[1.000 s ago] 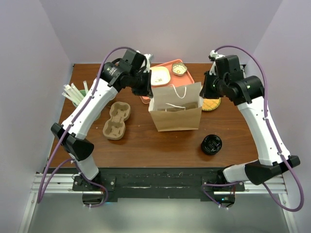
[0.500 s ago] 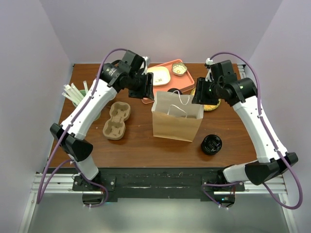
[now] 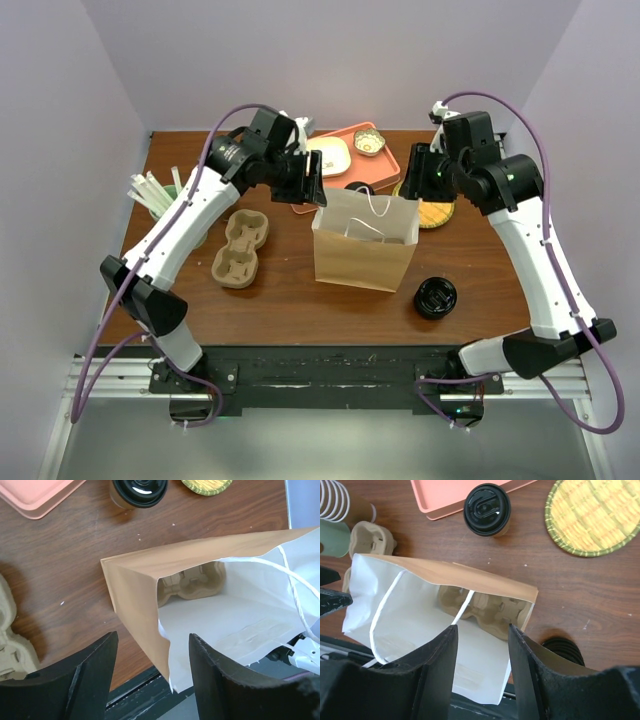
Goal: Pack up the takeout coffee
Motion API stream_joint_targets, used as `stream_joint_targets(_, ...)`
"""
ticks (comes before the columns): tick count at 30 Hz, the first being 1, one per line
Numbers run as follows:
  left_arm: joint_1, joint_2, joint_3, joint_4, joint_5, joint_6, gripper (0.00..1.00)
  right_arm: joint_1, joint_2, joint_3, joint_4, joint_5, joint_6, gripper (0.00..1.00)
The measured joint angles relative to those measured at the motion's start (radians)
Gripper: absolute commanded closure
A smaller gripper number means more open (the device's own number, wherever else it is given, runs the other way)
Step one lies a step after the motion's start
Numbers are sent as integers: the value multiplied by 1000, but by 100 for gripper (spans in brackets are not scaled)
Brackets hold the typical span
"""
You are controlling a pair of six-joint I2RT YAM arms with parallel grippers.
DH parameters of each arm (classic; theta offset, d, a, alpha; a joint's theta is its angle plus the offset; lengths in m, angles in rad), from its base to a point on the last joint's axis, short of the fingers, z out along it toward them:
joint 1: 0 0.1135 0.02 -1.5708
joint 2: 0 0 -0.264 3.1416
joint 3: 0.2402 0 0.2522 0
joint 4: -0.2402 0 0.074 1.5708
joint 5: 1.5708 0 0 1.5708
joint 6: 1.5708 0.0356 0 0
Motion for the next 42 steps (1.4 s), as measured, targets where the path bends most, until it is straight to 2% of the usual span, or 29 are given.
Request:
stream_joint_targets(3, 0, 14, -2, 21, 22, 6, 49, 0, -2, 0, 0, 16, -19, 49)
stream_joint_targets(6, 0, 29, -11, 34, 30, 15, 77, 0, -3, -1, 0, 33, -39, 49)
stream_joint_targets(7, 0, 36, -10, 34, 30, 16, 90, 0, -6, -1, 0, 37, -44, 49)
stream_joint_targets(10, 0, 69, 22, 0, 19, 30, 100, 0, -16, -1, 0, 54, -56, 48)
stream_joint_targets(17, 7, 84, 119, -128, -81, 77, 100, 0, -15, 27, -11, 118, -68, 47)
stream_joint_targets(24, 86, -6, 11, -181, -121, 99, 100, -2, 100, 169, 26, 167, -68, 47)
stream_joint_targets(28, 123, -71, -51, -195, -129, 100, 98, -3, 200, 190, 79, 159, -68, 45)
stream_joint_targets(30, 136, -100, -76, -204, -128, 100, 93, -3, 247, 181, 114, 147, -68, 43)
stream_joint_targets(31, 142, -111, -83, -208, -128, 100, 81, -3, 266, 171, 131, 137, -68, 40)
stream_joint_targets(34, 154, -122, -86, -212, -130, 103, 54, -4, 303, 119, 188, 106, -81, 36)
stream_joint_targets(37, 159, -122, -86, -212, -135, 103, 39, -5, 351, 83, 229, 76, -113, 31)
stream_joint_targets(39, 160, -122, -86, -212, -140, 99, 36, -5, 388, 77, 250, 62, -133, 27)
stream_joint_targets(41, 161, -122, -86, -212, -142, 100, 27, -5, 425, 76, 269, 50, -153, 25)
stream_joint_targets(42, 162, -122, -86, -212, -143, 100, 18, -5, 441, 76, 273, 47, -160, 25)
